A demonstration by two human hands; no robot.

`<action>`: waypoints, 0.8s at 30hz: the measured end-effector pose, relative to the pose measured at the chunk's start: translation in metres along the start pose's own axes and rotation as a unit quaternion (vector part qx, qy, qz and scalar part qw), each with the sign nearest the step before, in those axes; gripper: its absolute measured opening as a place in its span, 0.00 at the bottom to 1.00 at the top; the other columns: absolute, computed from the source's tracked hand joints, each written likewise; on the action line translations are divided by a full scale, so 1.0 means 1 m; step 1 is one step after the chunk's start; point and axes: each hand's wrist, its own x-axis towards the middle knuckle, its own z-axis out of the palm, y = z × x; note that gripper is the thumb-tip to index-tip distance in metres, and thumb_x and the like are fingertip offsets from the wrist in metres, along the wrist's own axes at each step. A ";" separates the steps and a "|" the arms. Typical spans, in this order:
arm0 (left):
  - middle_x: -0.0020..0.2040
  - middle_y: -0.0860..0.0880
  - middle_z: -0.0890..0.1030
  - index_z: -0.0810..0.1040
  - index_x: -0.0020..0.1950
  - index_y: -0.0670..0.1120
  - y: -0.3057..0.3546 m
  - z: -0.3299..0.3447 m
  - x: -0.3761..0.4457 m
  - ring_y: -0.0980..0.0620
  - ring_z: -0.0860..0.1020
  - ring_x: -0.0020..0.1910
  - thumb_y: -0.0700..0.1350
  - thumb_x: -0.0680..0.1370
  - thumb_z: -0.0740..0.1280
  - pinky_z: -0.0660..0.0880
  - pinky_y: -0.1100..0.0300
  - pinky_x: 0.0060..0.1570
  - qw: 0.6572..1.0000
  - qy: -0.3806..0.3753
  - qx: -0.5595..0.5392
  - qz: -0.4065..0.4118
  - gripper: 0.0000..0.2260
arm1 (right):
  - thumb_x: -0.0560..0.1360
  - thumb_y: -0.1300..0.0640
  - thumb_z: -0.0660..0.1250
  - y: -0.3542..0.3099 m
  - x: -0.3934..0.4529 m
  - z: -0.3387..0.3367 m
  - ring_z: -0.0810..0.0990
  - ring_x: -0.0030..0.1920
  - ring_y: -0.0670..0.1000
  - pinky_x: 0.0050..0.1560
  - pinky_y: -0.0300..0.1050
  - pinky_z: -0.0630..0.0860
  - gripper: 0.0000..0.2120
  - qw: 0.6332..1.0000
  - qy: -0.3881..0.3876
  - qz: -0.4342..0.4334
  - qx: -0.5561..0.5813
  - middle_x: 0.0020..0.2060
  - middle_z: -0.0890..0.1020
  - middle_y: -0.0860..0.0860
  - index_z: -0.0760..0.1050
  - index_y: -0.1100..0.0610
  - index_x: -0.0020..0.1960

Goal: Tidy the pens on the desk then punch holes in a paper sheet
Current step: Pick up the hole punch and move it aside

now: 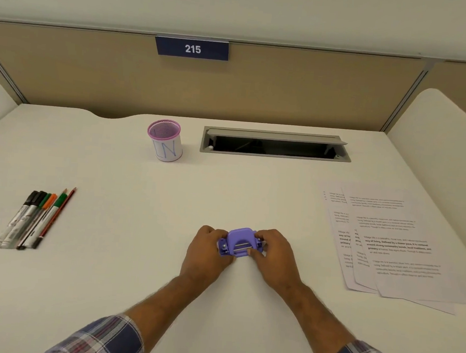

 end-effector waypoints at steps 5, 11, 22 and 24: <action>0.53 0.52 0.74 0.80 0.62 0.50 0.004 -0.001 0.007 0.55 0.76 0.45 0.46 0.72 0.75 0.67 0.75 0.40 0.999 0.022 -0.006 0.027 0.18 | 0.72 0.59 0.72 -0.001 0.005 -0.006 0.75 0.45 0.47 0.48 0.37 0.72 0.11 0.999 0.039 0.000 0.007 0.45 0.77 0.45 0.78 0.57 0.54; 0.56 0.50 0.75 0.79 0.64 0.50 0.016 -0.010 0.037 0.54 0.75 0.46 0.49 0.77 0.71 0.70 0.69 0.46 0.994 0.073 0.005 0.081 0.16 | 0.73 0.54 0.71 -0.015 0.036 -0.016 0.75 0.43 0.48 0.45 0.38 0.71 0.11 0.998 0.068 -0.007 0.015 0.45 0.78 0.47 0.78 0.56 0.54; 0.56 0.48 0.82 0.79 0.64 0.44 0.023 -0.033 0.118 0.55 0.74 0.47 0.50 0.77 0.71 0.73 0.62 0.50 0.986 0.153 0.033 0.058 0.18 | 0.75 0.51 0.69 -0.033 0.129 -0.010 0.73 0.48 0.46 0.50 0.35 0.69 0.16 0.998 0.056 -0.007 -0.006 0.53 0.80 0.53 0.76 0.58 0.60; 0.57 0.48 0.83 0.80 0.63 0.45 0.019 -0.040 0.135 0.54 0.75 0.47 0.50 0.76 0.72 0.75 0.59 0.51 0.987 0.153 0.037 0.044 0.18 | 0.76 0.51 0.69 -0.035 0.146 -0.005 0.73 0.48 0.46 0.50 0.36 0.69 0.17 0.999 0.040 -0.006 -0.015 0.54 0.80 0.53 0.76 0.58 0.61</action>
